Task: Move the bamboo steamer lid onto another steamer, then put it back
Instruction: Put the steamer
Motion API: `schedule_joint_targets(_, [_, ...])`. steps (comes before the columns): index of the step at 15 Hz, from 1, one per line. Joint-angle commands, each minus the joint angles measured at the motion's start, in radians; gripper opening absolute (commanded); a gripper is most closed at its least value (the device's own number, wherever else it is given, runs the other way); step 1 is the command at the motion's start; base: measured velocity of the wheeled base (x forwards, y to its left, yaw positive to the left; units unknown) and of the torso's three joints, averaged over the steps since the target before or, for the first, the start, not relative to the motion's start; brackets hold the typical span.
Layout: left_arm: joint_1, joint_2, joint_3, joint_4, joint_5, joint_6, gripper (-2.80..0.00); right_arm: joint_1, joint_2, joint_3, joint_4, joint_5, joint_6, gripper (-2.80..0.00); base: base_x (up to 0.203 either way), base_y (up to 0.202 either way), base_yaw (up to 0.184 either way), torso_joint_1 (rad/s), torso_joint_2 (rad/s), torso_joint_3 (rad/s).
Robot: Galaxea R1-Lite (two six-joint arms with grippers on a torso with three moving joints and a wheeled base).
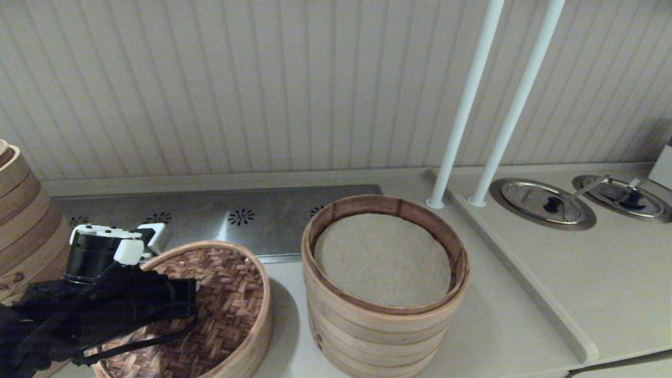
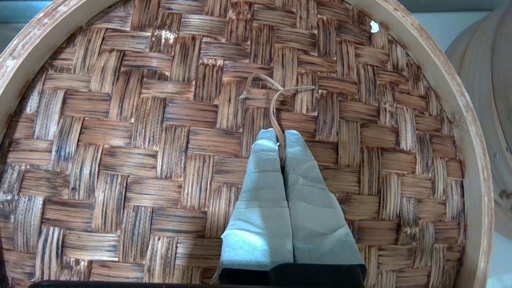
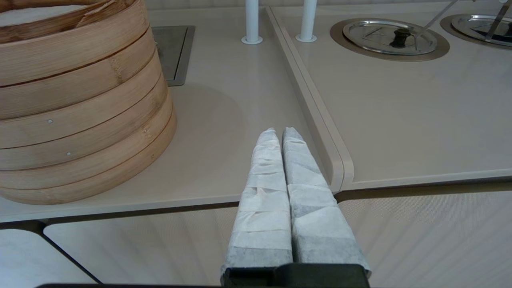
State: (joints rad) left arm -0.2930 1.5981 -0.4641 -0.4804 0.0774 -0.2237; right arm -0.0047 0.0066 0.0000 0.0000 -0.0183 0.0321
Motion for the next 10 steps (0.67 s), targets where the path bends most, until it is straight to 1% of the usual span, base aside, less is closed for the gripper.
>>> schedule_joint_targets(1, [0.010, 0.025, -0.019, -0.004, 0.001, -0.010, -2.80, 0.000, 0.001, 0.003, 0.000, 0.000, 0.000, -2.80, 0.000, 0.000, 0.000, 0.000, 0.00, 0.000])
schedule_joint_targets(7, [0.039, 0.031, -0.045, -0.004, -0.011, -0.021, -2.80, 0.000, 0.001, 0.003, 0.000, 0.000, 0.000, -2.80, 0.000, 0.000, 0.000, 0.000, 0.00, 0.000])
schedule_joint_targets(10, [0.043, 0.031, -0.042, -0.004, -0.021, -0.023, -2.80, 0.000, 0.001, 0.003, 0.000, 0.000, 0.000, -2.80, 0.000, 0.000, 0.000, 0.000, 0.00, 0.000])
